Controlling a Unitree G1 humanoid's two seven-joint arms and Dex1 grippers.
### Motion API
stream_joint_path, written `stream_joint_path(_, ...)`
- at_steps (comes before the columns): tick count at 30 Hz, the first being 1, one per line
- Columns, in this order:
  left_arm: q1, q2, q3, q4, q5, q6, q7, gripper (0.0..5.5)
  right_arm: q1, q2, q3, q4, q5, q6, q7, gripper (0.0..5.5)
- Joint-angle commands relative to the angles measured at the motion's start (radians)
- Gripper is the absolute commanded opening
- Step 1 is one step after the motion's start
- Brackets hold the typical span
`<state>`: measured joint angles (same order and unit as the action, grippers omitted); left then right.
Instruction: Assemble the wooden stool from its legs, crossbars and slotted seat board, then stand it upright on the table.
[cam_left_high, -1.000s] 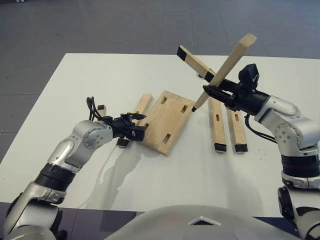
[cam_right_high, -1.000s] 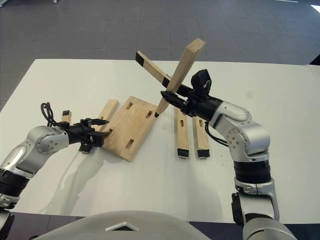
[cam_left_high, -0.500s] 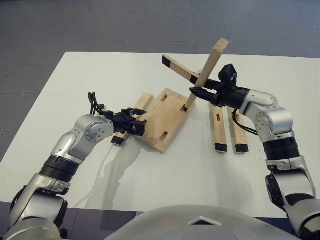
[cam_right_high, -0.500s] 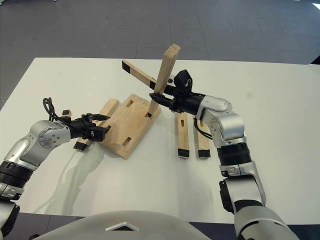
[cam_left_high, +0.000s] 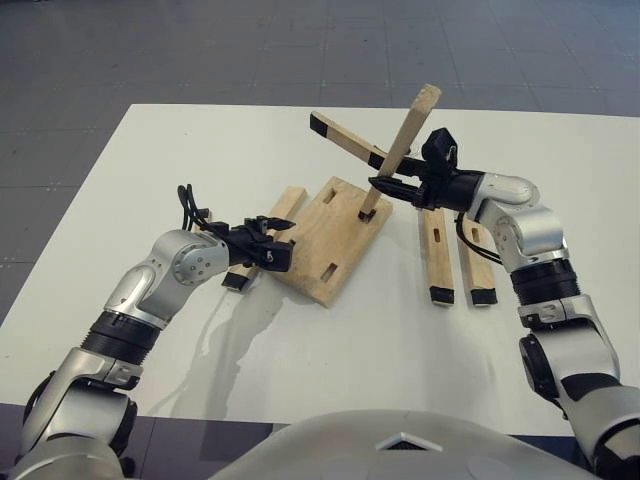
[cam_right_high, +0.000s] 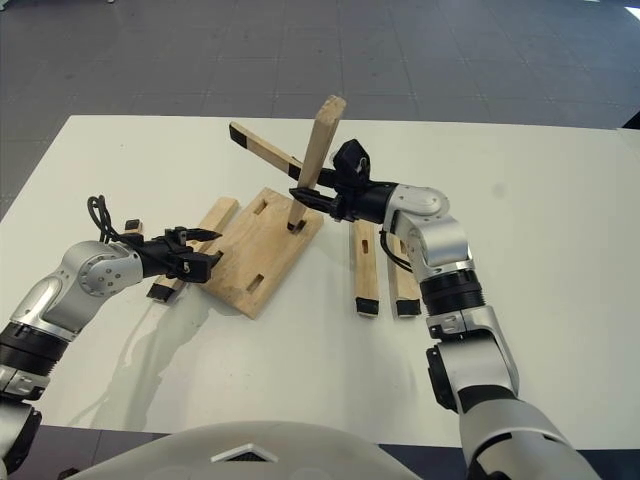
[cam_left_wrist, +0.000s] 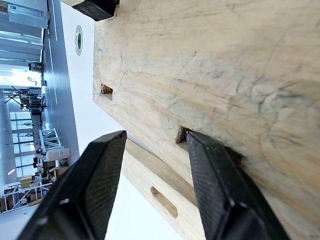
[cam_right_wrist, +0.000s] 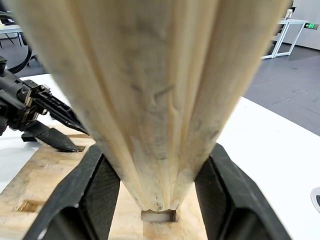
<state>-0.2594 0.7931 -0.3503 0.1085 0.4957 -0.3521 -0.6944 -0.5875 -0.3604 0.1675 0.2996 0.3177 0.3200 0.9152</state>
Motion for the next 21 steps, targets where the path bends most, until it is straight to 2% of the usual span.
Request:
stream_joint_path(1,0.030,-0.005,-0.027,0.002,0.013,0.003,-0.024,2.23,0.035,-0.021,-0.009,-0.069,0.008,0.066,0.010,2.03)
stream_joint_path(6,0.031,-0.009,-0.026,-0.007,0.008,0.011,-0.028,2.23,0.056,-0.021,-0.003,-0.054,-0.021,0.067,0.004,2.03)
stream_joint_path(15,0.035,-0.025,-0.026,-0.026,-0.003,0.031,-0.034,2.23,0.009,0.004,0.025,0.337,-0.121,-0.052,-0.052,2.02)
stream_joint_path(21,0.034,-0.039,-0.026,-0.038,-0.010,0.054,-0.032,2.23,0.104,-0.009,0.085,0.165,-0.187,-0.183,-0.072,2.02)
